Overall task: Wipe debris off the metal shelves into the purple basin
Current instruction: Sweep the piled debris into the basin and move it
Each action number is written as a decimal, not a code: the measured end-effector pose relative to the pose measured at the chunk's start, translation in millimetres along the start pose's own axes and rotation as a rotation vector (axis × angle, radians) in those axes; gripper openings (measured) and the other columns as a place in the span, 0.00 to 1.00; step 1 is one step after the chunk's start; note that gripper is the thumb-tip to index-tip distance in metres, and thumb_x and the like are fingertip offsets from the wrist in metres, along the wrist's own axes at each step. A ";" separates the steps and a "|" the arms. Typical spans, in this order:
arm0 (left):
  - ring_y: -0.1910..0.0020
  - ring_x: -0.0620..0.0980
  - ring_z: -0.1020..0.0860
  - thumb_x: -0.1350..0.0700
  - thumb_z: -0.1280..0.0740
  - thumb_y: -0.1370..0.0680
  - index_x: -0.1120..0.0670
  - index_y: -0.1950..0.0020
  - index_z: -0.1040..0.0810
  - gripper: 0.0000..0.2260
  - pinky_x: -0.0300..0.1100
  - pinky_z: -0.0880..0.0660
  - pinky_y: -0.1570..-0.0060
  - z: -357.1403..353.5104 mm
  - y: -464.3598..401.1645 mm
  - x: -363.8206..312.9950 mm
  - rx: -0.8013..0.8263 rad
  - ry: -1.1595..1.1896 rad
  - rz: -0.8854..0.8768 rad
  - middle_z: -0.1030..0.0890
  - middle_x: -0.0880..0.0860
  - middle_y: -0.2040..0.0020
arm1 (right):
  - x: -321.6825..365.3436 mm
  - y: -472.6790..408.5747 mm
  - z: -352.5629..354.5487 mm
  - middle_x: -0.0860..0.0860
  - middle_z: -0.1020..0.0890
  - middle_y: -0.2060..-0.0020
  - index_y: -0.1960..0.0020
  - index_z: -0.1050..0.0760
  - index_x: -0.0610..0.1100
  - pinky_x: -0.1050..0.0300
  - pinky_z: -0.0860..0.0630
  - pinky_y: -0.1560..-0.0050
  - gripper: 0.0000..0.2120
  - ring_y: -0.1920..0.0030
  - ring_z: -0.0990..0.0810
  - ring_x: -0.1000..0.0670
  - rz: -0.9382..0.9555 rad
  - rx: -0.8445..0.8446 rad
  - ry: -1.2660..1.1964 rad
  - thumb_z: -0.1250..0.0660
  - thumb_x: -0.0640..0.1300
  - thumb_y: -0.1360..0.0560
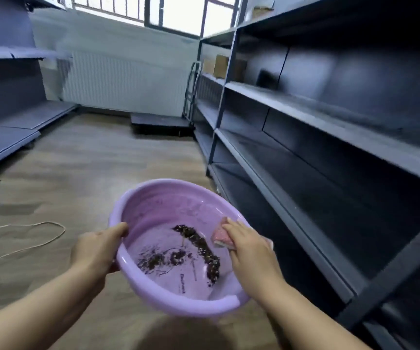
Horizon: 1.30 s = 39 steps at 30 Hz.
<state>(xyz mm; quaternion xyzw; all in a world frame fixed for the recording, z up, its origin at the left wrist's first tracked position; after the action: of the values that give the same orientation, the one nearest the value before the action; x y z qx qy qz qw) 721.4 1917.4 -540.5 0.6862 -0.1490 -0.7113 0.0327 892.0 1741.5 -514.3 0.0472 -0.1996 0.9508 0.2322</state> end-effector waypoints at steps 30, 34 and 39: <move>0.73 0.53 0.31 0.61 0.34 0.29 0.61 0.62 0.28 0.05 0.39 0.31 0.74 9.4 254.4 -580.1 0.691 0.006 -0.002 0.29 0.57 0.70 | 144.9 -57.6 651.1 0.54 0.25 0.36 0.37 0.29 0.50 0.55 0.31 0.41 0.16 0.39 0.26 0.48 -0.569 -0.180 0.290 0.45 0.39 0.21; 0.73 0.54 0.30 0.62 0.35 0.28 0.62 0.62 0.29 0.05 0.41 0.29 0.73 -19.8 301.4 -572.8 0.884 -0.061 0.020 0.27 0.57 0.73 | 138.3 -4.2 679.1 0.54 0.26 0.34 0.37 0.28 0.49 0.55 0.31 0.41 0.17 0.37 0.28 0.49 -0.704 -0.205 0.339 0.44 0.38 0.22; 0.68 0.59 0.24 0.61 0.35 0.27 0.62 0.58 0.26 0.04 0.45 0.23 0.77 -52.4 373.6 -550.0 1.106 -0.128 0.073 0.23 0.60 0.62 | 132.5 72.6 715.2 0.54 0.27 0.34 0.35 0.29 0.50 0.53 0.32 0.40 0.19 0.35 0.29 0.48 -0.925 -0.203 0.380 0.43 0.38 0.23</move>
<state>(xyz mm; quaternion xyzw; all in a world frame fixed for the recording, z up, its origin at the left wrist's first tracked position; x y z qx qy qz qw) 744.9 1690.4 86.3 0.5509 -0.5252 -0.5660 -0.3168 738.9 1451.4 138.9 -0.0657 -0.2035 0.7162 0.6643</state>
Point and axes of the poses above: each hand's wrist, its own y-axis away from the middle knuckle, its own z-axis out of the back of the hand, x = y × z, the point moved 3 cm from there along -y, towards the middle knuckle
